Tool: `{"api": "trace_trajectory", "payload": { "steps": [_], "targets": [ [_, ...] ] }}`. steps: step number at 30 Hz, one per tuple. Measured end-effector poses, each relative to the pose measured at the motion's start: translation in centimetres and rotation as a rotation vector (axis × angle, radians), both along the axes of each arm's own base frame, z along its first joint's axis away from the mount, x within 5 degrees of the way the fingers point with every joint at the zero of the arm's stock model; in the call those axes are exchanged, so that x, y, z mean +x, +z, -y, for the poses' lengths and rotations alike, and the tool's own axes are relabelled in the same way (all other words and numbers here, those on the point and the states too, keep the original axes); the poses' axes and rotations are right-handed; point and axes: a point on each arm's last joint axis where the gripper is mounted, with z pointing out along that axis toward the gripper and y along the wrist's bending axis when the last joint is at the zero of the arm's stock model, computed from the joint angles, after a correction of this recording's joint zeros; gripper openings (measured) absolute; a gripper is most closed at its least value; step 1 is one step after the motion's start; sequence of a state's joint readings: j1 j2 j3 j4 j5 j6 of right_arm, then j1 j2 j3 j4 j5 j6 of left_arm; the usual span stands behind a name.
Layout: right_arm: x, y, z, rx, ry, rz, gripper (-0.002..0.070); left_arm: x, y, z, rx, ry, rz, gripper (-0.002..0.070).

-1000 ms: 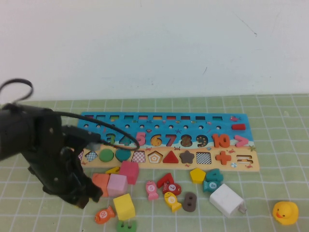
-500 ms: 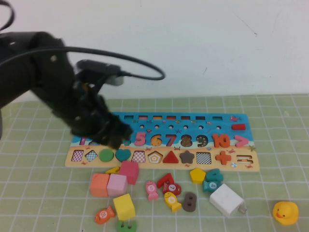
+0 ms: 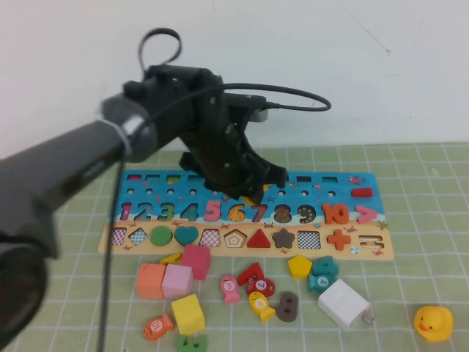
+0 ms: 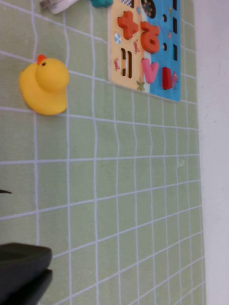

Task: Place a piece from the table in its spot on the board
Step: Place the "number 6" into the hole of the number 6

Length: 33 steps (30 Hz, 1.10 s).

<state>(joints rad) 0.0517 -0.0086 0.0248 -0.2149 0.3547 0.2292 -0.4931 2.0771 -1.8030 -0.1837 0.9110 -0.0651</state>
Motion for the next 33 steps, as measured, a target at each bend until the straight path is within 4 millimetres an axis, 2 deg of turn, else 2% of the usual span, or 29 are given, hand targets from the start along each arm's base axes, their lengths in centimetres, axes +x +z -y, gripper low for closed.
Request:
{"api": "trace_trajectory", "payload": {
  "steps": [6, 13, 19, 33],
  "targets": [
    [0.0, 0.0, 0.0, 0.0, 0.0, 0.0, -0.0001, 2.8, -1.9, 1.1, 0.02, 0.054, 0.007, 0.024],
    [0.0, 0.0, 0.0, 0.0, 0.0, 0.0, -0.0001, 4.7, -4.8, 1.4, 0.063, 0.152, -0.013, 0.024],
    [0.0, 0.0, 0.0, 0.0, 0.0, 0.0, -0.0001, 5.1, -7.0, 1.4, 0.094, 0.21, -0.058, 0.024],
    [0.0, 0.0, 0.0, 0.0, 0.0, 0.0, -0.0001, 4.5, -7.3, 0.4, 0.173, 0.251, -0.147, 0.024]
  ]
}}
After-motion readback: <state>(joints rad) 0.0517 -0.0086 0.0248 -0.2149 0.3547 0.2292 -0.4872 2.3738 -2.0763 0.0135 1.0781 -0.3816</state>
